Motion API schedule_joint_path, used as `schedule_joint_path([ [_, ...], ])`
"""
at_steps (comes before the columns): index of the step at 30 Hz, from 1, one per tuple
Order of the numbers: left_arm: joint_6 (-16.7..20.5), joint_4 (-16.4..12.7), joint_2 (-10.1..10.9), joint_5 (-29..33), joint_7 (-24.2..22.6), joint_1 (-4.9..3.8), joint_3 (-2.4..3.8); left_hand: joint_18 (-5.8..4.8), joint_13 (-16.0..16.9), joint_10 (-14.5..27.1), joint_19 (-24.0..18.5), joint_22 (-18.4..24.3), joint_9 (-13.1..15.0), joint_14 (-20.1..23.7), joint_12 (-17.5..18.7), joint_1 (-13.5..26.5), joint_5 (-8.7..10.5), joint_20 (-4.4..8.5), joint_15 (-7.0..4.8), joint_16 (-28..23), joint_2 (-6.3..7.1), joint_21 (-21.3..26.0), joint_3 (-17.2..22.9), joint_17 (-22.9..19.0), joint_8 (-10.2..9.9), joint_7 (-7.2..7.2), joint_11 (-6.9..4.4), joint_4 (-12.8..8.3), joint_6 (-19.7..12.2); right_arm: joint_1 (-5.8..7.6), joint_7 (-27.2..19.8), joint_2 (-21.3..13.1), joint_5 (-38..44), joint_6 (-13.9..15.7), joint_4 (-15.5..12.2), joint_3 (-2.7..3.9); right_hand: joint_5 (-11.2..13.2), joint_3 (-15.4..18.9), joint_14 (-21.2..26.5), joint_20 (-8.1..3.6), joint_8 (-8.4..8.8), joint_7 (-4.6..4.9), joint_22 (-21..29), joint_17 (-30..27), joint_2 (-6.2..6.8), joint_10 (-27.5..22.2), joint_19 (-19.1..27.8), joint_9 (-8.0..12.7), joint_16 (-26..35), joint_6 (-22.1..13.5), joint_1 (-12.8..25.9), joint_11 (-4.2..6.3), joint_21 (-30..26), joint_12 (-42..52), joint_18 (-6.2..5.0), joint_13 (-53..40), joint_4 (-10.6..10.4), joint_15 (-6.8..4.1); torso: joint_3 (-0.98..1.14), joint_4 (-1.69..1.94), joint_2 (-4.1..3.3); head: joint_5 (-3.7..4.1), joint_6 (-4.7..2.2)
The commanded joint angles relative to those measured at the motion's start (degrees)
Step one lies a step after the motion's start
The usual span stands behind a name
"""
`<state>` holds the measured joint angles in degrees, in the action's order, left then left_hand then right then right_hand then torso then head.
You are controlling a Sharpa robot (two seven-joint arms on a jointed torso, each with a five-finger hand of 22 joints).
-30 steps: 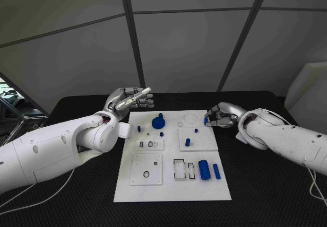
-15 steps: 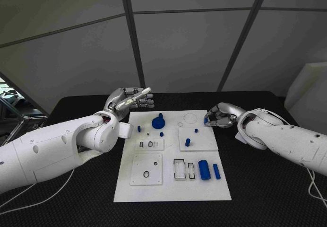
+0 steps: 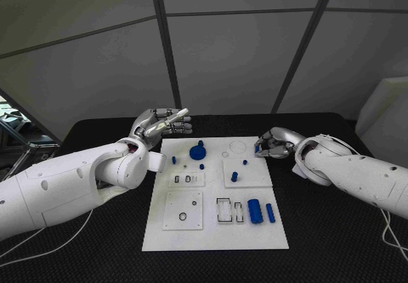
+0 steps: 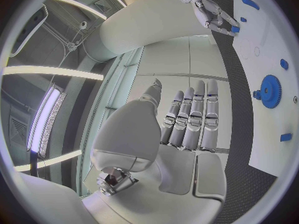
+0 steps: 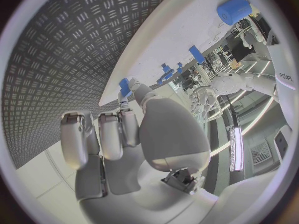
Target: Assemble the parts on the task board
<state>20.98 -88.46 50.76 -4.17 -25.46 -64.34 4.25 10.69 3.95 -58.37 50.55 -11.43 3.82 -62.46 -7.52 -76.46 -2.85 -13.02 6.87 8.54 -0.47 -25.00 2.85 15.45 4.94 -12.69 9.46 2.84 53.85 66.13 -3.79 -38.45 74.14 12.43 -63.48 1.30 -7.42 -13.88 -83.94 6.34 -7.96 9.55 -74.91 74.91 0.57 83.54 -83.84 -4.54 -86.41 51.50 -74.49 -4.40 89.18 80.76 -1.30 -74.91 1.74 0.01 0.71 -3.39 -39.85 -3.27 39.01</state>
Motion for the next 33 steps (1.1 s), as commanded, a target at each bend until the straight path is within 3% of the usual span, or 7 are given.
schedule_joint_path([
  [1, -0.6, -0.1, 0.0, -0.2, -0.5, -0.08, 0.06, -0.26, -0.1, 0.1, -0.1, 0.1, 0.0, 0.1, 0.3, 0.1, -0.23, 0.04, 0.04, -0.2, -0.6, 0.1, 0.0, 0.1, -0.3, -0.16, 0.35, -0.2, 0.2, 0.11, 0.3, 0.1, 0.2, 0.1, 0.0, 0.04, 0.0, 0.1, -4.5, 0.26, -0.26, -0.01, -13.9, 8.1, -0.63, 0.3, -5.3, -0.1, -0.3, 0.5, 0.1, -0.07, 0.3, 0.3, 1.0, -6.4, -0.4, 0.23, 0.01, -0.02, 0.02, 0.05, -0.01],
  [8, -0.6, -0.1, 0.0, -0.2, -0.4, -0.08, 0.06, -0.26, -0.1, 0.1, -0.1, 0.1, 0.0, 0.1, 0.3, 0.1, -0.23, 0.04, 0.04, -0.2, -0.6, 0.1, 0.0, 0.1, -0.3, -0.16, 0.35, -0.2, 0.2, 0.11, 0.9, 0.1, 0.2, 0.3, 0.0, 0.04, -0.4, 0.0, -4.5, 0.27, -0.58, -0.04, -13.9, 8.1, -1.11, 0.3, -5.3, -0.1, -0.3, 1.5, 0.1, -0.04, 0.3, 0.3, 1.0, -6.4, -0.5, 0.24, 0.04, 0.01, 0.01, 0.06, 0.02],
  [22, -0.5, -0.1, 0.1, -0.2, -0.2, -0.08, 0.06, -0.23, -0.1, 0.3, 0.1, 0.0, -0.1, 0.1, 0.4, 0.0, -0.15, 0.02, 0.05, -0.3, -0.66, 0.0, -0.1, 0.1, -0.4, -0.26, 0.41, -0.3, 0.0, 0.11, 0.2, 0.1, -0.3, 1.1, -0.7, 0.04, -1.9, -3.5, -4.5, 0.1, -0.8, -0.33, -14.0, 8.2, -3.99, 0.5, -5.3, 0.1, -0.4, 3.4, -2.2, 0.23, 0.3, 0.6, 1.02, -6.8, 0.8, 0.01, 0.03, 0.0, 0.01, 0.13, 0.19],
  [29, -0.5, -0.2, 0.3, -0.2, -0.2, -0.08, 0.06, -0.23, -0.1, 0.4, 0.2, 0.0, -0.1, 0.0, 0.4, -0.1, -0.14, 0.01, 0.06, -0.3, -0.68, 0.0, -0.1, 0.1, -0.5, -0.28, 0.43, -0.3, -0.1, 0.1, 0.6, -0.7, -1.6, 4.0, -2.6, 0.06, -1.9, -3.9, -4.6, 0.03, -0.93, -0.45, -14.1, 8.3, -4.02, 0.5, -5.4, 0.1, -0.4, 4.0, -1.8, 0.32, 0.3, 0.6, 1.04, -6.8, 0.8, -0.06, 0.06, -0.06, 0.05, 0.11, 0.29],
  [33, -0.5, -0.2, 0.5, -0.2, -0.1, -0.08, 0.06, -0.23, -0.1, 0.4, 0.2, 0.0, -0.1, 0.0, 0.4, -0.1, -0.14, 0.01, 0.06, -0.3, -0.68, 0.0, -0.1, 0.1, -0.5, -0.28, 0.43, -0.3, -0.1, 0.15, 2.0, -2.2, -2.0, 5.5, -5.0, 0.11, -1.9, -3.9, -4.5, 0.01, -0.99, -0.54, -14.1, 8.2, -3.91, 0.5, -5.4, 0.0, -0.4, 4.2, -1.7, 0.38, 0.4, 0.5, 1.05, -6.7, 0.8, -0.09, -0.05, -0.07, 0.1, 0.17, 0.22],
])
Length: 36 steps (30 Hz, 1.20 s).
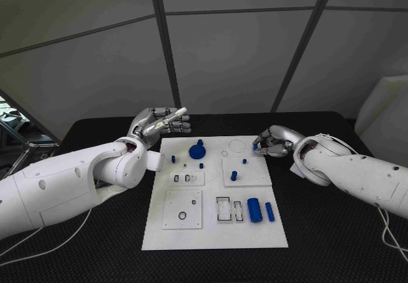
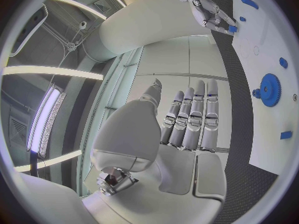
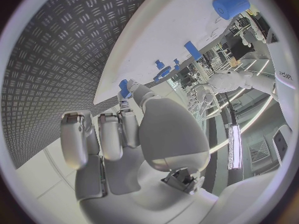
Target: Assemble the parts on the task board
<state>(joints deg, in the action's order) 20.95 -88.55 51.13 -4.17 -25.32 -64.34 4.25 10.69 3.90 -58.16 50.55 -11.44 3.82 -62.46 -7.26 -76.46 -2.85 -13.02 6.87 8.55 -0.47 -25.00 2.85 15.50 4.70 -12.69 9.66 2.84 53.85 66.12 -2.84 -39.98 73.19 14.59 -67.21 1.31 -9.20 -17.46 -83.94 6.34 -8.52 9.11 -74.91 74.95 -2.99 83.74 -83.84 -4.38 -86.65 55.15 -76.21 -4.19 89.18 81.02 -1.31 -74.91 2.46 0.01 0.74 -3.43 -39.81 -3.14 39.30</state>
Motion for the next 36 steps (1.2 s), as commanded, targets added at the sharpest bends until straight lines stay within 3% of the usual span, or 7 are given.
schedule_joint_path([
  [1, -0.5, -0.2, 0.1, -0.2, -0.3, -0.08, 0.06, -0.23, -0.1, 0.2, 0.1, 0.1, -0.1, 0.0, 0.2, -0.1, -0.14, 0.01, 0.06, -0.3, -0.68, 0.0, -0.1, 0.1, -0.2, -0.27, 0.23, -0.3, -0.1, 0.17, 1.4, -0.9, -1.1, 3.5, -1.8, 0.11, -0.2, -0.4, -4.5, 0.01, -0.43, -0.1, -14.1, 8.2, -0.34, 0.3, -5.4, -0.1, -0.1, 0.6, 0.1, 0.17, 0.4, 0.3, 1.05, -6.7, 0.1, -0.08, -0.1, -0.04, 0.08, 0.02, -0.08],
  [7, -0.4, -0.2, 0.4, -0.2, -0.2, -0.1, 0.06, -0.23, -0.1, 0.2, 0.2, 0.1, -0.1, 0.0, 0.2, -0.1, -0.14, 0.01, 0.07, -0.4, -0.71, -0.1, -0.1, 0.1, -0.2, -0.28, 0.24, -0.4, -0.1, 0.77, 4.9, -2.8, -1.0, 4.6, -7.6, 0.19, -0.2, -0.6, -4.6, -0.05, -0.44, -0.2, -14.1, 8.2, -0.22, 0.3, -5.4, -0.1, -0.2, 0.8, 0.0, 0.27, 0.4, 0.2, 1.05, -6.7, 0.3, -0.16, -0.15, -0.04, 0.3, 0.02, -0.06],
  [10, -0.4, -0.1, 0.5, -0.2, -0.3, -0.12, 0.06, -0.23, -0.1, 0.2, 0.2, 0.1, -0.1, 0.0, 0.2, -0.1, -0.14, 0.01, 0.07, -0.4, -0.71, -0.1, -0.1, 0.1, -0.2, -0.28, 0.24, -0.4, -0.1, 1.15, 7.6, -3.1, 0.2, 4.4, -11.4, 0.2, -0.2, -0.6, -4.5, -0.05, -0.44, -0.21, -14.1, 8.2, -0.2, 0.3, -5.4, -0.1, -0.1, 0.8, 0.0, 0.28, 0.4, 0.2, 1.05, -6.7, 0.4, -0.17, -0.32, 0.04, 0.46, -0.12, 0.04],
  [16, -0.3, 0.4, 0.4, -0.2, -0.2, -0.18, 0.06, -0.23, -0.1, 0.2, 0.2, 0.1, -0.1, 0.0, 0.2, -0.1, -0.13, 0.0, 0.07, -0.4, -0.72, -0.1, -0.1, 0.1, -0.3, -0.28, 0.24, -0.4, -0.1, 1.39, 12.1, -1.6, 3.7, 3.3, -15.9, 0.21, -0.1, -0.7, -4.5, -0.09, -0.43, -0.22, -14.1, 8.1, 0.01, 0.3, -5.4, -0.1, -0.1, 0.9, 0.1, 0.3, 0.4, 0.2, 1.05, -6.7, 0.5, -0.2, -0.58, 0.37, 0.72, -0.35, 0.36],
  [23, -0.2, 0.7, 0.2, -0.2, -0.2, -0.26, 0.06, -0.23, -0.1, 0.2, 0.2, 0.1, -0.1, 0.0, 0.2, -0.1, -0.13, 0.0, 0.07, -0.4, -0.72, -0.1, -0.1, 0.1, -0.3, -0.28, 0.24, -0.4, -0.1, 1.44, 16.1, 3.0, 8.1, 1.9, -18.0, 0.07, 0.1, -0.7, -4.5, -0.13, -0.43, -0.24, -14.0, 7.8, 0.25, 0.2, -5.4, -0.1, 0.0, 1.0, 0.4, 0.32, 0.3, 0.1, 1.04, -6.6, 0.5, -0.23, -0.84, 0.54, 0.99, -0.74, 0.63],
  [30, 0.1, 0.9, -0.4, -0.2, 0.0, -0.34, 0.07, -0.23, -0.1, 0.2, 0.2, 0.1, -0.1, 0.0, 0.2, -0.1, -0.13, 0.0, 0.07, -0.4, -0.72, -0.1, -0.1, 0.1, -0.3, -0.28, 0.24, -0.4, -0.1, 1.43, 18.9, 8.6, 12.7, 0.5, -17.8, -1.75, 0.1, -0.7, -4.4, -0.15, -0.38, -0.25, -14.0, 7.7, 0.46, 0.1, -5.3, -0.1, 0.1, 1.0, 0.6, 0.33, 0.3, -0.1, 1.03, -6.5, 0.5, -0.25, -0.84, 0.67, 0.98, -1.4, 0.81],
  [36, 0.2, 0.9, -0.7, -0.2, 0.0, -0.38, 0.07, -0.23, 0.0, 0.2, 0.3, 0.1, -0.1, 0.0, 0.2, -0.2, -0.13, 0.0, 0.07, -0.4, -0.74, -0.1, -0.1, 0.1, -0.3, -0.25, 0.23, -0.4, -0.1, 1.34, 20.2, 11.8, 14.2, -0.5, -16.3, -2.77, 0.1, -0.7, -4.4, -0.16, -0.37, -0.26, -14.0, 7.7, 0.5, 0.1, -5.3, -0.1, 0.1, 1.0, 0.6, 0.34, 0.3, -0.1, 1.03, -6.4, 0.5, -0.25, -0.82, 0.63, 0.91, -2.13, 0.98],
])
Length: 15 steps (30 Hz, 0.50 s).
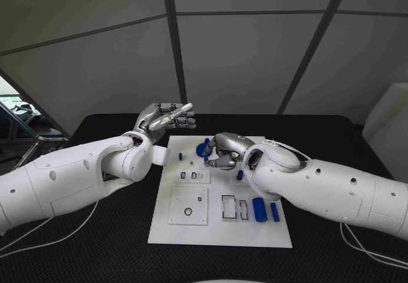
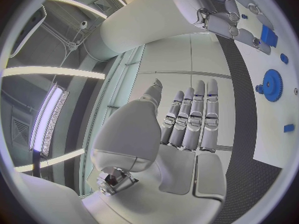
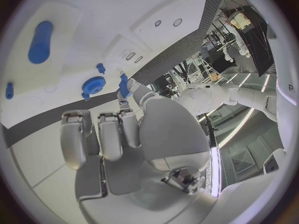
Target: Assemble the parts on the task board
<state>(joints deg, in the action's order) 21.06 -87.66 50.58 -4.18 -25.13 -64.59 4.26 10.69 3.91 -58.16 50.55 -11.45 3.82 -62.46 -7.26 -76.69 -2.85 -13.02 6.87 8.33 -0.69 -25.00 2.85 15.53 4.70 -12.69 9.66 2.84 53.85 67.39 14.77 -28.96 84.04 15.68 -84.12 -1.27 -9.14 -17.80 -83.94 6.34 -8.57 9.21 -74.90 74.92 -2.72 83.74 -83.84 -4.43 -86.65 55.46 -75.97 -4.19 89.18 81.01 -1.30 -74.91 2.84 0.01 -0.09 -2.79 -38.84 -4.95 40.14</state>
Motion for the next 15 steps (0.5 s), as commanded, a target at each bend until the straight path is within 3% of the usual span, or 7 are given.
schedule_joint_path([
  [1, 0.1, 0.0, -0.2, -0.2, -0.2, -0.14, 0.07, -0.23, -0.1, 0.2, 0.3, 0.1, -0.1, 0.0, 0.2, 0.1, -0.13, 0.0, 0.07, -0.2, -0.52, -0.1, -0.1, 0.1, -0.3, -0.25, 0.23, -0.4, -0.1, 0.04, 2.7, 1.2, 3.5, -1.7, 0.9, -0.34, 0.1, -0.3, -4.4, -0.16, -0.32, -0.36, -14.0, 7.7, 0.24, 0.1, -5.3, -0.1, 0.1, 0.7, 0.3, 0.35, 0.3, -0.1, 1.02, -6.4, 0.1, -0.26, 0.01, 0.01, -0.08, -0.33, 0.16],
  [5, 0.2, 0.0, -0.3, -0.2, -0.2, -0.16, 0.08, -0.23, -0.1, 0.2, 0.3, 0.1, -0.1, 0.0, 0.2, 0.1, -0.13, 0.0, 0.07, -0.2, -0.52, -0.1, -0.1, 0.1, -0.3, -0.25, 0.23, -0.4, -0.1, -0.04, 2.8, 2.5, 4.2, -2.2, 1.6, -1.23, 0.1, -0.3, -4.4, -0.16, -0.29, -0.36, -13.9, 7.6, 0.3, 0.1, -5.3, -0.1, 0.2, 0.7, 0.4, 0.35, 0.3, -0.2, 1.01, -6.4, 0.1, -0.26, -0.03, -0.08, -0.06, -0.57, 0.3],
  [8, 0.3, 0.2, -0.4, -0.2, -0.2, -0.2, 0.08, -0.23, -0.1, 0.2, 0.3, 0.1, -0.1, 0.0, 0.2, 0.1, -0.12, 0.0, 0.08, -0.2, -0.53, -0.1, -0.1, 0.1, -0.3, -0.25, 0.23, -0.4, -0.1, -0.14, 2.7, 3.2, 5.0, -2.5, 2.1, -1.65, 0.0, -0.3, -4.4, -0.17, -0.26, -0.36, -13.9, 7.5, 0.38, 0.0, -5.3, 0.0, 0.2, 0.7, 0.5, 0.36, 0.3, -0.3, 1.0, -6.3, 0.1, -0.27, 0.07, -0.05, -0.12, -0.62, 0.41],
  [15, 0.4, 0.3, -0.6, -0.2, -0.2, -0.25, 0.08, -0.23, 0.0, 0.2, 0.3, 0.1, -0.1, 0.0, 0.2, 0.1, -0.12, -0.01, 0.08, -0.3, -0.53, -0.1, -0.1, 0.1, -0.3, -0.24, 0.22, -0.4, -0.1, -0.66, 2.5, 4.6, 7.0, -2.8, 3.4, -2.03, -0.4, -0.5, -4.4, -0.21, -0.13, -0.37, -13.8, 7.5, 0.56, -0.1, -5.2, 0.0, 0.2, 0.6, 0.7, 0.38, 0.2, -0.4, 0.99, -6.2, 0.2, -0.3, 0.02, -0.08, 0.0, -0.84, 0.97],
])
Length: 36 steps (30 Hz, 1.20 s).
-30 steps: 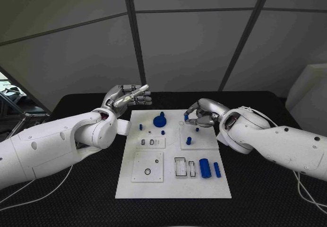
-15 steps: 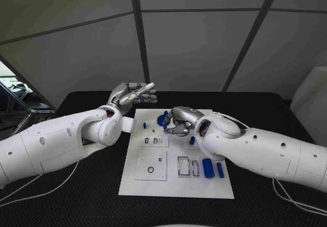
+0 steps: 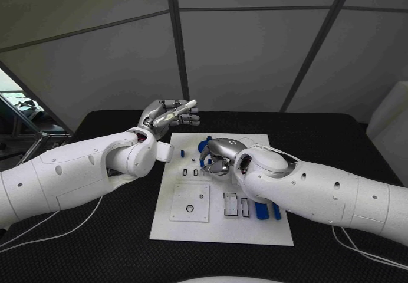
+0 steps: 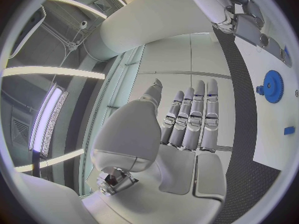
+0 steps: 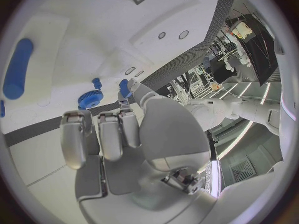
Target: Assemble the parts on the task board
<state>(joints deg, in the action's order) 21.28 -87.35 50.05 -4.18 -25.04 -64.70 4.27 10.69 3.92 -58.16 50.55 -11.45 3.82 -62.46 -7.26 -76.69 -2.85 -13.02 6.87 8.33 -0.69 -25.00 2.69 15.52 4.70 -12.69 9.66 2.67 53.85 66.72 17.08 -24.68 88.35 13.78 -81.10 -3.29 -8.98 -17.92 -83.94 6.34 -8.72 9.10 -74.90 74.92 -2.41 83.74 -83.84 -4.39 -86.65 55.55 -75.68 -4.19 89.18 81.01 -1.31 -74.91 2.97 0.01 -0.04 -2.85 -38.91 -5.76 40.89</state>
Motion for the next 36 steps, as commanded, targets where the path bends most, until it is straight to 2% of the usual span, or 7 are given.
schedule_joint_path([
  [1, 0.2, 0.1, -0.1, -0.2, -0.3, -0.14, 0.07, -0.23, -0.1, 0.2, 0.3, 0.1, -0.1, 0.0, 0.2, 0.1, -0.12, -0.01, 0.08, -0.3, -0.53, -0.1, 0.1, 0.1, -0.3, -0.24, 0.22, -0.3, -0.1, -0.04, 0.1, 0.5, 2.9, -1.0, 0.5, -0.03, -0.6, -0.3, -4.4, -0.21, 0.02, -0.27, -13.8, 7.5, 0.26, -0.1, -5.2, 0.0, 0.2, 0.5, 0.4, 0.38, 0.2, -0.4, 0.99, -6.2, 0.0, -0.3, -0.03, -0.02, 0.07, -0.07, 0.23],
  [12, 0.2, 0.2, -0.4, -0.2, -0.3, -0.15, 0.06, -0.23, -0.1, 0.2, 0.3, 0.1, -0.1, 0.0, 0.2, 0.1, -0.12, -0.01, 0.08, -0.3, -0.53, -0.1, 0.1, 0.1, -0.3, -0.24, 0.22, -0.3, -0.1, -0.59, -0.4, 1.7, 3.5, -1.7, 1.5, -0.23, -0.8, -0.4, -4.4, -0.23, 0.12, -0.25, -13.8, 7.4, 0.53, -0.1, -5.2, 0.0, 0.3, 0.5, 0.6, 0.37, 0.2, -0.4, 0.99, -6.2, 0.1, -0.32, -0.01, -0.07, 0.04, -0.24, 0.45],
  [16, 0.1, 0.3, -0.5, -0.2, -0.3, -0.15, 0.06, -0.23, -0.1, 0.2, 0.3, 0.1, -0.1, 0.0, 0.2, 0.1, -0.12, -0.01, 0.08, -0.3, -0.53, -0.1, 0.1, 0.1, -0.3, -0.24, 0.22, -0.3, -0.1, -0.67, -0.5, 1.8, 3.6, -1.8, 1.4, -0.72, -0.8, -0.3, -4.4, -0.24, 0.14, -0.24, -13.8, 7.4, 0.61, -0.1, -5.2, 0.0, 0.3, 0.5, 0.7, 0.36, 0.2, -0.4, 0.99, -6.2, 0.0, -0.32, -0.02, -0.08, 0.06, -0.35, 0.55],
  [22, 0.1, 0.3, -0.5, -0.2, -0.2, -0.15, 0.06, -0.23, -0.1, 0.2, 0.3, 0.1, -0.1, 0.0, 0.2, 0.1, -0.12, -0.01, 0.08, -0.3, -0.53, -0.1, 0.1, 0.1, -0.3, -0.24, 0.22, -0.3, -0.1, -0.73, -0.8, 1.9, 3.6, -2.2, 1.4, -1.11, -0.8, -0.3, -4.4, -0.24, 0.18, -0.23, -13.9, 7.3, 0.73, -0.1, -5.2, 0.0, 0.3, 0.5, 0.9, 0.36, 0.2, -0.4, 0.99, -6.2, 0.0, -0.31, -0.01, -0.06, 0.06, -0.45, 0.59],
  [36, -0.1, 0.4, -0.6, -0.2, -0.1, -0.15, 0.06, -0.23, -0.1, 0.2, 0.3, 0.1, -0.1, 0.0, 0.2, 0.1, -0.12, -0.01, 0.08, -0.3, -0.53, -0.1, 0.1, 0.1, -0.3, -0.24, 0.22, -0.3, -0.1, -1.09, -1.1, 2.1, 3.6, -2.7, 1.7, -1.27, -0.7, -0.3, -4.4, -0.24, 0.22, -0.23, -13.9, 7.4, 0.89, 0.0, -5.2, 0.0, 0.3, 0.5, 1.2, 0.35, 0.2, -0.4, 1.0, -6.3, -0.1, -0.31, 0.01, -0.09, 0.05, -0.48, 0.72],
])
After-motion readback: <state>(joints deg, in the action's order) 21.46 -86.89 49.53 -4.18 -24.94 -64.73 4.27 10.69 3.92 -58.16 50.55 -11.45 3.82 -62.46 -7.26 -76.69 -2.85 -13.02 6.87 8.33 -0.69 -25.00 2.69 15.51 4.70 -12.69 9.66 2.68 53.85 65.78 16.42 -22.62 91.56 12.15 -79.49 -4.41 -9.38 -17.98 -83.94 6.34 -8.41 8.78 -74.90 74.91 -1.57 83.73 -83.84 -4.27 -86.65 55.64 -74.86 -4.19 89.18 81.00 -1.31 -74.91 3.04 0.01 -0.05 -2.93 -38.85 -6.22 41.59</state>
